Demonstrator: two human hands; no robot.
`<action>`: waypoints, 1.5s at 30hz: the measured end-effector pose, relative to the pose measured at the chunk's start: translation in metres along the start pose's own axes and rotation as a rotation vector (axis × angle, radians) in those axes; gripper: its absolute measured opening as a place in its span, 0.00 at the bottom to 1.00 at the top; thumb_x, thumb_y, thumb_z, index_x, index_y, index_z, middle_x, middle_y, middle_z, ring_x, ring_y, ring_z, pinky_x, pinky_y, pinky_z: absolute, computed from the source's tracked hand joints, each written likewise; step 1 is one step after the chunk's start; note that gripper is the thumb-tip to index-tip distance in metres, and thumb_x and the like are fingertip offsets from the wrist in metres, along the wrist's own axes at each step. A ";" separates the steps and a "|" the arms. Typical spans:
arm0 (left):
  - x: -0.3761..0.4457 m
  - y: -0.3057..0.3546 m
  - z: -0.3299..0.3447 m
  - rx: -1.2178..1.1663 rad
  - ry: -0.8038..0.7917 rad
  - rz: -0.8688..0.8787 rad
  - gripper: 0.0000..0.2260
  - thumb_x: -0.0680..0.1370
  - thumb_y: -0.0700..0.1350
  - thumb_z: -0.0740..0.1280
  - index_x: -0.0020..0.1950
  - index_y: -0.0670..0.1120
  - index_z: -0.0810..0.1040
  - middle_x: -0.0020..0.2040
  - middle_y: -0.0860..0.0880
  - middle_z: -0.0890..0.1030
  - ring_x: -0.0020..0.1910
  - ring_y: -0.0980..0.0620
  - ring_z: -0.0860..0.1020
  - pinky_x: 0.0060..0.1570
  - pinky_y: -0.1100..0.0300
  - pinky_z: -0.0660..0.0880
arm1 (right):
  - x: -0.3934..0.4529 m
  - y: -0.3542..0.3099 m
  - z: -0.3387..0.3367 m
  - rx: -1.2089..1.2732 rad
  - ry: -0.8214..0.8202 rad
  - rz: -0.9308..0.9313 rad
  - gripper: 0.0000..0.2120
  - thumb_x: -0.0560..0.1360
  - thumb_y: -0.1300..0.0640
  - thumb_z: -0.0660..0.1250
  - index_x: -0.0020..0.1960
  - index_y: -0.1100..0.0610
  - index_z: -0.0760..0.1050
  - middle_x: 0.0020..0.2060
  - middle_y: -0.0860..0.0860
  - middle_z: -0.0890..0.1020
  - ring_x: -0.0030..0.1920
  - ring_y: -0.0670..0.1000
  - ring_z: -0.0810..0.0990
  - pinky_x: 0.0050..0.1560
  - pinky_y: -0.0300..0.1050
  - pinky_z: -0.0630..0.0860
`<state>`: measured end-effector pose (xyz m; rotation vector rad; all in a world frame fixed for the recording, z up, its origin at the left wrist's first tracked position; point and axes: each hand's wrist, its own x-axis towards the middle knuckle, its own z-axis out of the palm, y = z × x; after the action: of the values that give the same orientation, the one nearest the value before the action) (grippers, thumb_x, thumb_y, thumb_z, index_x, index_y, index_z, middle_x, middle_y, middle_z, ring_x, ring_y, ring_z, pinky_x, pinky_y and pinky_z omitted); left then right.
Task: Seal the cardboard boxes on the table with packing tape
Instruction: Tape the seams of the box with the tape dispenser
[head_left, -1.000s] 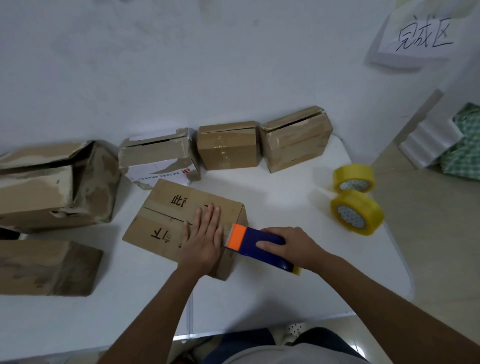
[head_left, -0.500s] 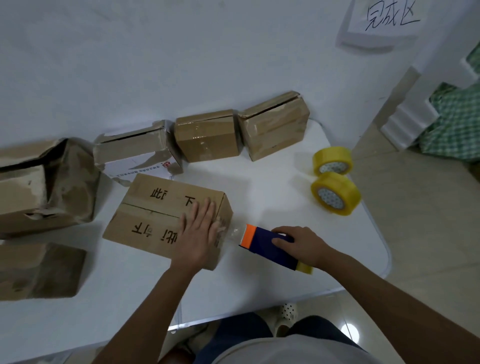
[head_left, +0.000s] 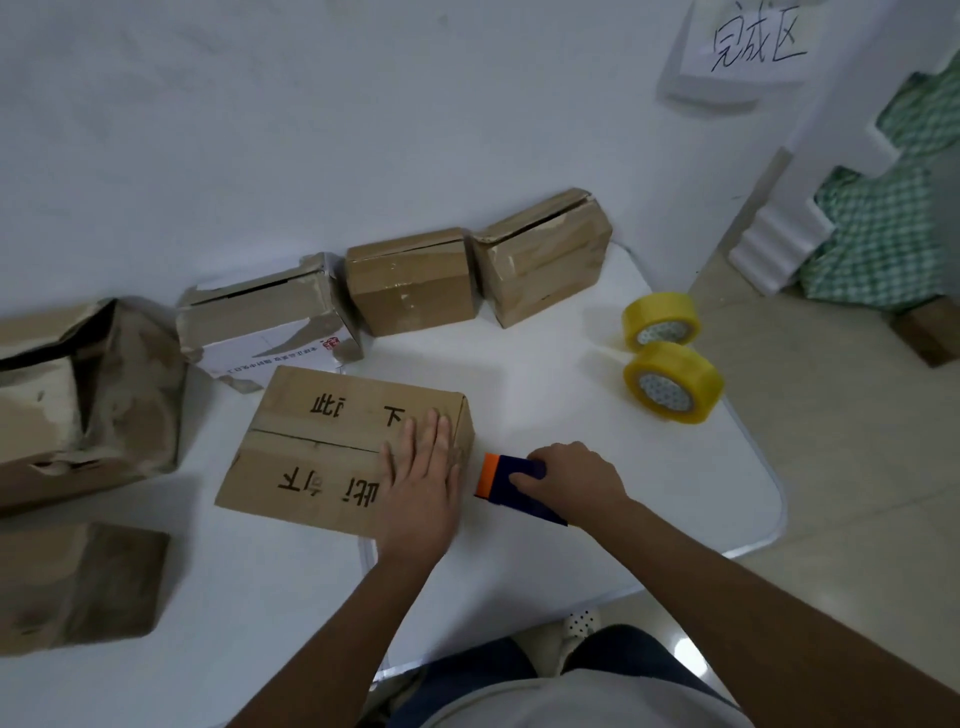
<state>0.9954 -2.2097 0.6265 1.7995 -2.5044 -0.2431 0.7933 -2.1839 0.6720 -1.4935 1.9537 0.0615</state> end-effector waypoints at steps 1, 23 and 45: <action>0.000 0.000 0.000 0.001 -0.001 0.006 0.26 0.83 0.53 0.47 0.81 0.47 0.55 0.80 0.49 0.57 0.79 0.46 0.55 0.75 0.40 0.57 | 0.002 -0.006 0.003 -0.008 -0.001 0.011 0.18 0.77 0.40 0.62 0.55 0.52 0.80 0.43 0.52 0.82 0.42 0.53 0.81 0.39 0.42 0.75; 0.009 -0.037 -0.029 -0.578 -0.161 0.108 0.23 0.84 0.55 0.43 0.79 0.53 0.56 0.79 0.58 0.54 0.78 0.64 0.47 0.78 0.57 0.40 | 0.065 0.015 0.049 0.162 0.256 0.104 0.30 0.79 0.48 0.64 0.76 0.50 0.56 0.57 0.57 0.80 0.51 0.59 0.80 0.46 0.54 0.78; 0.009 -0.043 -0.022 -0.343 -0.126 0.171 0.28 0.81 0.56 0.42 0.80 0.49 0.57 0.80 0.54 0.55 0.80 0.57 0.47 0.77 0.57 0.37 | 0.066 -0.063 0.082 0.419 -0.135 -0.160 0.13 0.77 0.68 0.59 0.50 0.63 0.82 0.48 0.58 0.83 0.51 0.55 0.79 0.56 0.51 0.75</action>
<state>1.0354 -2.2338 0.6411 1.4728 -2.4856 -0.7454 0.8790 -2.2264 0.5951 -1.3202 1.6115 -0.2925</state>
